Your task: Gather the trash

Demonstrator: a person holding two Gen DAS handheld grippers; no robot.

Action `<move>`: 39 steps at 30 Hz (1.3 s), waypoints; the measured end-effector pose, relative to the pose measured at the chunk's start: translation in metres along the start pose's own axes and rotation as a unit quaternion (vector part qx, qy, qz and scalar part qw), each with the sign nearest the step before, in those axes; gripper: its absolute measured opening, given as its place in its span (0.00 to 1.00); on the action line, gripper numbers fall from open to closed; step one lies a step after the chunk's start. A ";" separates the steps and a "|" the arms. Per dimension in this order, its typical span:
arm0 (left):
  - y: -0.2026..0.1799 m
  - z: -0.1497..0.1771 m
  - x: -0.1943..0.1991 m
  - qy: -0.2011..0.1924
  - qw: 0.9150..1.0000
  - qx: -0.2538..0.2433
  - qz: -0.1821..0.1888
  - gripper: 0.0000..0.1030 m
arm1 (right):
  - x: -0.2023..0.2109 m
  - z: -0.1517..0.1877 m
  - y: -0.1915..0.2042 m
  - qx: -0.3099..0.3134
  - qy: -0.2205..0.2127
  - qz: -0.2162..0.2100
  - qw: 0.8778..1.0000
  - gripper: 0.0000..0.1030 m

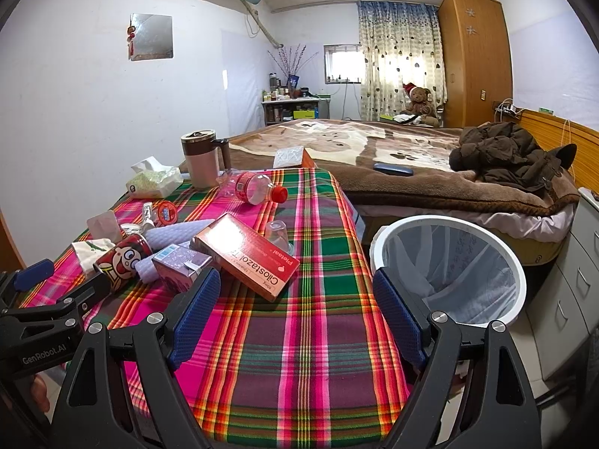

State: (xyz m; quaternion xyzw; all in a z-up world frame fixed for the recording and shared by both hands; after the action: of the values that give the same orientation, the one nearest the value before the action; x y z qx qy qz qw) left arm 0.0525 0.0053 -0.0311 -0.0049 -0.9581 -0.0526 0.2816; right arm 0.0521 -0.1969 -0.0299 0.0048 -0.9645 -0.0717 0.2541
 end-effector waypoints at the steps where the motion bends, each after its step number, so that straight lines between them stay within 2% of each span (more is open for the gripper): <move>1: 0.000 0.000 0.000 0.000 1.000 0.000 0.000 1.00 | 0.000 0.000 0.000 0.000 0.000 0.000 1.000 0.83; 16: 0.003 0.002 -0.005 0.004 1.000 0.002 -0.003 1.00 | -0.002 -0.001 0.001 0.003 0.000 -0.001 1.000 0.83; 23: 0.015 0.006 -0.022 0.024 1.000 -0.003 -0.010 1.00 | -0.019 -0.004 -0.001 0.019 0.005 -0.015 1.000 0.83; 25: 0.028 0.009 -0.030 0.038 0.999 0.008 -0.014 1.00 | -0.029 -0.005 -0.004 0.024 0.013 -0.017 0.999 0.83; 30: 0.051 0.014 -0.043 0.046 0.997 0.060 0.019 1.00 | -0.054 -0.007 -0.005 0.031 0.036 -0.033 0.998 0.83; 35: 0.067 0.017 -0.055 0.061 0.997 0.057 0.004 1.00 | -0.075 0.004 0.007 0.071 0.071 -0.052 0.994 0.83; 39: 0.075 0.016 -0.067 0.068 0.996 0.057 0.014 1.00 | -0.086 0.014 0.012 0.092 0.091 -0.057 0.990 0.83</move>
State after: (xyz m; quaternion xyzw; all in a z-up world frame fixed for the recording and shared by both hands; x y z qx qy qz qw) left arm 0.1033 0.0827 -0.0739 0.0018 -0.9380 0.0060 0.3467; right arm 0.1201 -0.1793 -0.0824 0.0901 -0.9380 0.0041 0.3348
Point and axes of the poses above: each gripper's, at about its wrist camera, not at the fingertips, and x roughly against the way its jaws point, y to its left, z to its underside, the point moved 7 cm from there along -x, roughly the way its jaws point, and after that the axes turned 6 degrees about -x, right-handed, at the moved point
